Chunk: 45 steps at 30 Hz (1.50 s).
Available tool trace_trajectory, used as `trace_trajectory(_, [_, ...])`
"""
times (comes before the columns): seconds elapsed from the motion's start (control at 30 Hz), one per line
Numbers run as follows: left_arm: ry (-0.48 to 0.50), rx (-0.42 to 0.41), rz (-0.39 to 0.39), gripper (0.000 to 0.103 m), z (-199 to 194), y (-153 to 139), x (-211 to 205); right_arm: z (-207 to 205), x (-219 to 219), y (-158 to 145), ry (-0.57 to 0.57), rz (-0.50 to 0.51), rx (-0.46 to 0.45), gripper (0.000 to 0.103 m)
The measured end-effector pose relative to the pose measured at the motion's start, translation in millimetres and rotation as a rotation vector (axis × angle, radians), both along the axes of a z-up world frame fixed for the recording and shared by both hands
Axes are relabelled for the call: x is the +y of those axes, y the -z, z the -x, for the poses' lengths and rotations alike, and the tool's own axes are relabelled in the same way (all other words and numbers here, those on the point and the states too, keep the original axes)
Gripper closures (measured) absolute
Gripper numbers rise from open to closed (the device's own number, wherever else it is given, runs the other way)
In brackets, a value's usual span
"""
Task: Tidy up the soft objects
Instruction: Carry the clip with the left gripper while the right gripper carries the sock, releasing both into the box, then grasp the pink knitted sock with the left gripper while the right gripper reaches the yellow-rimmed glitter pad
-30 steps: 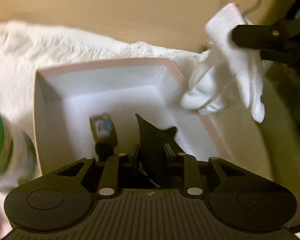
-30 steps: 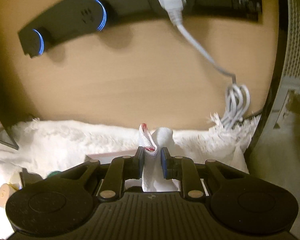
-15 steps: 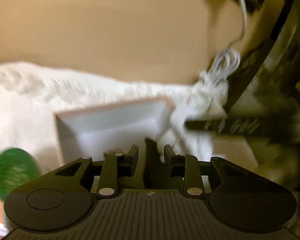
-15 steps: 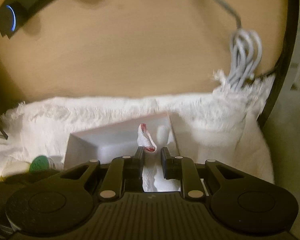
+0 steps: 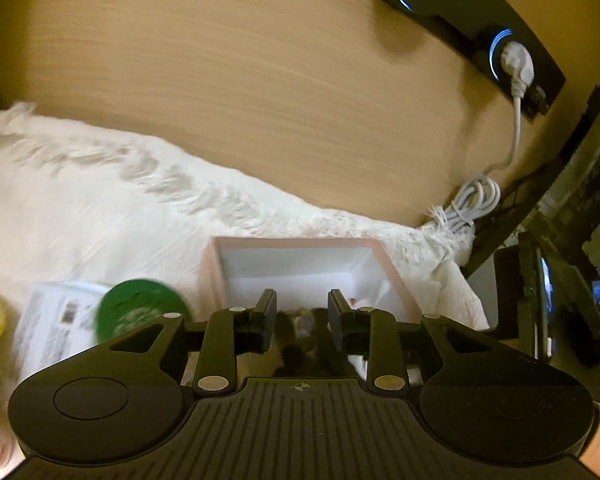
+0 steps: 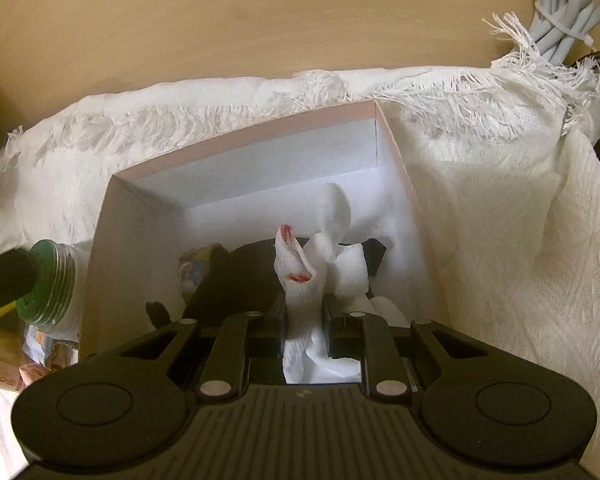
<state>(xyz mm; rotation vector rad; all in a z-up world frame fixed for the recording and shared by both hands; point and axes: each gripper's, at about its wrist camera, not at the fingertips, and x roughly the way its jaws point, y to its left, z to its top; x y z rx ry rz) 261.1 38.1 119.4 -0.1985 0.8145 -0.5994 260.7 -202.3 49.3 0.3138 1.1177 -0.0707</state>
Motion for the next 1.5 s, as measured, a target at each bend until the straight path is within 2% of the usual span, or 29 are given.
trace_trajectory(0.07, [-0.017, -0.009, 0.012, 0.072, 8, -5, 13, 1, -2, -2, 0.006, -0.007, 0.010, 0.082])
trace_trajectory(0.13, [-0.042, -0.025, 0.015, 0.072, 18, -11, 30, 6, 1, -8, 0.003, -0.005, 0.019, 0.073])
trace_trajectory(0.17, [-0.062, -0.037, 0.015, 0.072, 25, -14, 41, 10, 4, -13, -0.002, -0.003, 0.012, 0.059])
trace_trajectory(0.2, [-0.083, -0.044, 0.014, 0.072, 29, -16, 52, 15, 7, -21, -0.007, 0.005, -0.004, 0.039])
trace_trajectory(0.27, [-0.143, -0.044, 0.016, 0.072, 38, -21, 79, 25, 20, -41, -0.013, 0.060, -0.070, 0.028])
trace_trajectory(0.47, [-0.343, -0.065, 0.028, 0.072, 62, -29, 167, 40, 68, -99, -0.091, 0.159, -0.218, 0.026])
trace_trajectory(0.63, [-0.534, -0.077, 0.037, 0.072, 82, -29, 248, 35, 130, -128, -0.211, 0.188, -0.282, 0.021])
trace_trajectory(0.73, [-0.636, -0.083, 0.037, 0.072, 93, -27, 294, 24, 176, -137, -0.301, 0.175, -0.287, 0.021])
trace_trajectory(0.87, [-0.692, -0.042, 0.048, 0.072, 96, -15, 343, 3, 241, -143, -0.415, 0.086, -0.259, 0.016])
trace_trajectory(0.97, [-0.649, 0.015, 0.079, 0.072, 89, 2, 364, -20, 282, -139, -0.476, -0.051, -0.186, 0.013])
trace_trajectory(1.03, [-0.567, 0.032, 0.092, 0.072, 84, 13, 367, -43, 309, -129, -0.513, -0.136, -0.110, 0.013])
trace_trajectory(1.07, [-0.523, 0.036, 0.087, 0.072, 81, 18, 365, -52, 321, -123, -0.514, -0.146, -0.078, 0.013])
trace_trajectory(1.2, [-0.308, 0.006, 0.011, 0.072, 77, 30, 341, -79, 355, -94, -0.505, -0.062, -0.003, 0.013])
trace_trajectory(1.3, [-0.225, -0.041, -0.062, 0.072, 82, 38, 319, -82, 367, -77, -0.548, -0.012, 0.028, 0.013])
trace_trajectory(1.4, [-0.132, -0.088, -0.114, 0.072, 84, 46, 296, -79, 377, -82, -0.581, 0.062, 0.000, 0.014])
trace_trajectory(1.5, [-0.043, -0.148, -0.199, 0.071, 83, 52, 272, -82, 367, -86, -0.556, 0.060, -0.013, 0.014])
